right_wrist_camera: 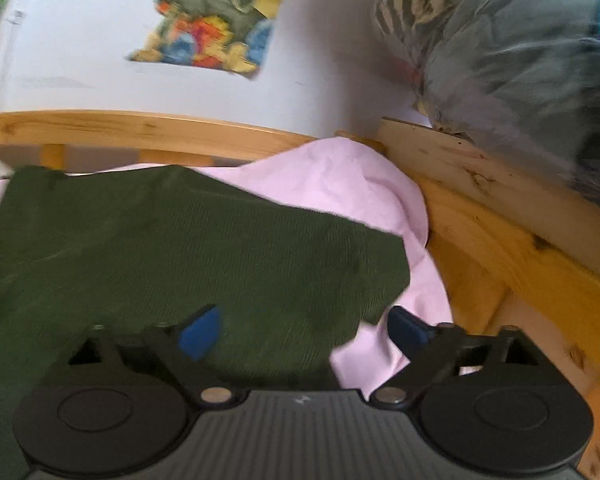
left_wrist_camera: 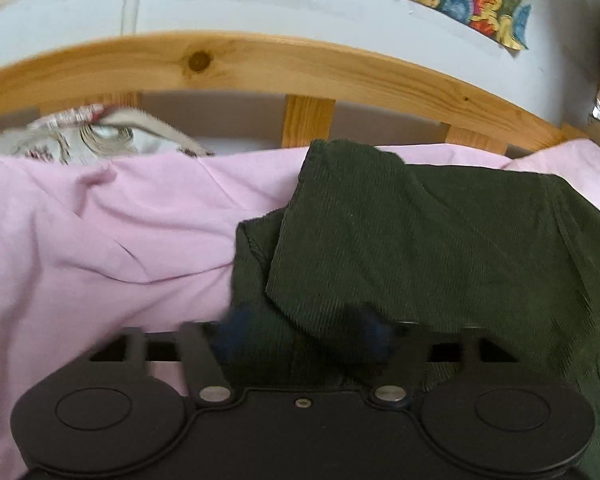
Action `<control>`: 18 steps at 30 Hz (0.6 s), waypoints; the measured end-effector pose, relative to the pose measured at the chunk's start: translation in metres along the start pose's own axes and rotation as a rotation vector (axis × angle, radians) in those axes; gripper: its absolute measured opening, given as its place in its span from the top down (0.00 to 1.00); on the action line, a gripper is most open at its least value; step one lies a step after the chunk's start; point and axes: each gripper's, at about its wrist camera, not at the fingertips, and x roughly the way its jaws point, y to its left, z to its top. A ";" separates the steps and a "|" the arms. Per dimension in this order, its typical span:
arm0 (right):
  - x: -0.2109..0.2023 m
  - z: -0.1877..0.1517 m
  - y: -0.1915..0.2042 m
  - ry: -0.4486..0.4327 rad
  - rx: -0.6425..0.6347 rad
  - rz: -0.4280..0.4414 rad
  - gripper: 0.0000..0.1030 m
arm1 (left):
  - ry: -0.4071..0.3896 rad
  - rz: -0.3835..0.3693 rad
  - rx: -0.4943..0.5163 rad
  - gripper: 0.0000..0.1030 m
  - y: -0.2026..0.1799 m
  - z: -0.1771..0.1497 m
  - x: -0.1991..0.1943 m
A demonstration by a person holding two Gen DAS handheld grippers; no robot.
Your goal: Fold large clothes
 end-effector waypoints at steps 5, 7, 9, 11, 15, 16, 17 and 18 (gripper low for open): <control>-0.067 -0.039 0.012 0.044 -0.069 0.111 0.00 | -0.038 0.041 0.069 0.01 -0.009 -0.004 -0.042; -0.088 -0.056 0.019 0.075 -0.089 0.121 0.00 | -0.021 0.035 0.088 0.01 -0.012 -0.010 -0.061; -0.108 -0.073 0.021 0.107 -0.094 0.129 0.00 | 0.026 0.012 0.120 0.01 -0.014 -0.019 -0.078; -0.125 -0.087 0.019 0.128 -0.084 0.138 0.00 | 0.074 -0.005 0.155 0.01 -0.013 -0.033 -0.098; -0.149 -0.117 -0.002 0.159 0.012 0.131 0.00 | 0.169 -0.015 0.189 0.01 0.002 -0.078 -0.141; -0.147 -0.120 -0.010 0.174 0.040 0.118 0.00 | 0.202 -0.011 0.196 0.01 0.007 -0.089 -0.149; -0.145 -0.121 -0.019 0.184 0.081 0.107 0.00 | 0.241 0.001 0.183 0.01 0.014 -0.099 -0.156; -0.143 -0.121 -0.028 0.173 0.125 0.112 0.00 | 0.287 0.015 0.151 0.01 0.021 -0.109 -0.161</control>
